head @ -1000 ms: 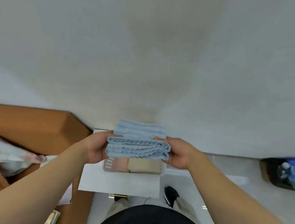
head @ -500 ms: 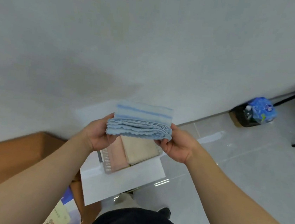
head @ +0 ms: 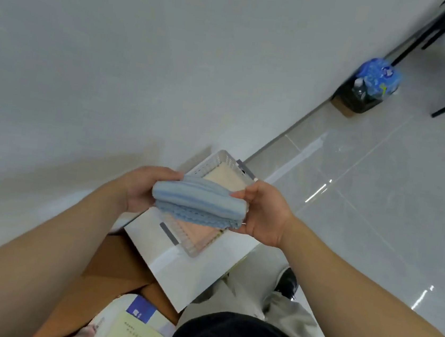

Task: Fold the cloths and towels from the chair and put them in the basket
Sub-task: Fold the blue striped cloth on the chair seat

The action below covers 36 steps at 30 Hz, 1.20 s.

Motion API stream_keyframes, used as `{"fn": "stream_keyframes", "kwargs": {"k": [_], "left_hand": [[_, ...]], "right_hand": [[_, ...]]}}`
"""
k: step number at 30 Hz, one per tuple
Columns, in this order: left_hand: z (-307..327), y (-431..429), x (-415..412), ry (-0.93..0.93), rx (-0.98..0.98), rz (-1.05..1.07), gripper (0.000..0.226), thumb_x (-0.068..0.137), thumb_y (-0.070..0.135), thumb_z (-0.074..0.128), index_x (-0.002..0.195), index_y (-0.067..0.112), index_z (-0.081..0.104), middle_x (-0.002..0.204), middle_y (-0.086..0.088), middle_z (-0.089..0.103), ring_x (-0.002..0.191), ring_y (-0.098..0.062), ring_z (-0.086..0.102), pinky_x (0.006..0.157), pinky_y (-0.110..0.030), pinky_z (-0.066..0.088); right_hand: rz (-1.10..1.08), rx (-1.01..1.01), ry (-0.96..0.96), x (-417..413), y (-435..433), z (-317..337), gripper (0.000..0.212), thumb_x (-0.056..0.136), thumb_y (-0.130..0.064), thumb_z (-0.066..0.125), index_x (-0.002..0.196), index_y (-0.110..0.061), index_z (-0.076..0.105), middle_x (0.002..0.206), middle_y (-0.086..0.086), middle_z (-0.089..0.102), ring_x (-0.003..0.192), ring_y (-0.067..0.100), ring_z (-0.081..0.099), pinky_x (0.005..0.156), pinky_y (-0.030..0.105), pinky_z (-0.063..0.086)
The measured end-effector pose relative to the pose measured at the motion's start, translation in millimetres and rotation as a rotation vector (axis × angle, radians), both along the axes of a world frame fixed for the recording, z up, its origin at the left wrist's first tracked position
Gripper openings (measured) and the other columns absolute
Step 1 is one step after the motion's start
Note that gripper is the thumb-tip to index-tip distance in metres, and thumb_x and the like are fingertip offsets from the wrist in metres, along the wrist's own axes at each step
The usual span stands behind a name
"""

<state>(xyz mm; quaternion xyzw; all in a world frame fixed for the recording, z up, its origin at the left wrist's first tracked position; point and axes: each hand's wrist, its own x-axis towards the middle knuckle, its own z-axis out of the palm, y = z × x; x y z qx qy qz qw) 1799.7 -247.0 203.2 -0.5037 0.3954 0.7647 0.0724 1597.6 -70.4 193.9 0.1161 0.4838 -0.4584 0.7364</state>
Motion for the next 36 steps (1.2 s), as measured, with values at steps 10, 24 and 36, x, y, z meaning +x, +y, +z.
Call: {"fn": "stream_keyframes", "kwargs": {"k": [10, 24, 36], "left_hand": [[-110.9, -18.6, 16.9, -0.095, -0.895, -0.987, 0.044, 0.059, -0.005, 0.061, 0.082, 0.031, 0.053, 0.118, 0.000, 0.050, 0.112, -0.023, 0.051, 0.085, -0.030, 0.043], [-217.8, 1.8, 9.4, -0.349, -1.018, -1.318, 0.036, 0.072, -0.007, 0.052, 0.097, 0.019, 0.047, 0.132, -0.005, 0.032, 0.093, -0.028, 0.052, 0.083, -0.041, 0.052], [-216.2, 7.0, 2.4, -0.238, -1.441, -1.957, 0.024, 0.086, 0.002, 0.057, 0.107, 0.014, 0.058, 0.111, -0.007, 0.053, 0.100, -0.027, 0.056, 0.066, -0.037, 0.039]], "right_hand": [[0.517, 0.070, 0.904, 112.1, -26.0, -103.0, 0.008, 0.085, -0.009, 0.067, 0.085, -0.017, 0.066, 0.107, 0.004, 0.057, 0.084, 0.016, 0.059, 0.069, 0.021, 0.051], [0.935, 0.325, 1.067, 148.9, -48.6, -203.9, 0.022, 0.095, -0.015, 0.043, 0.103, -0.018, 0.063, 0.096, 0.006, 0.051, 0.099, 0.025, 0.054, 0.083, 0.036, 0.030], [1.636, -0.011, 1.474, 145.6, -36.5, -199.9, 0.027, 0.090, -0.028, 0.053, 0.116, -0.021, 0.062, 0.113, 0.006, 0.055, 0.107, 0.028, 0.050, 0.092, 0.038, 0.040]]}}
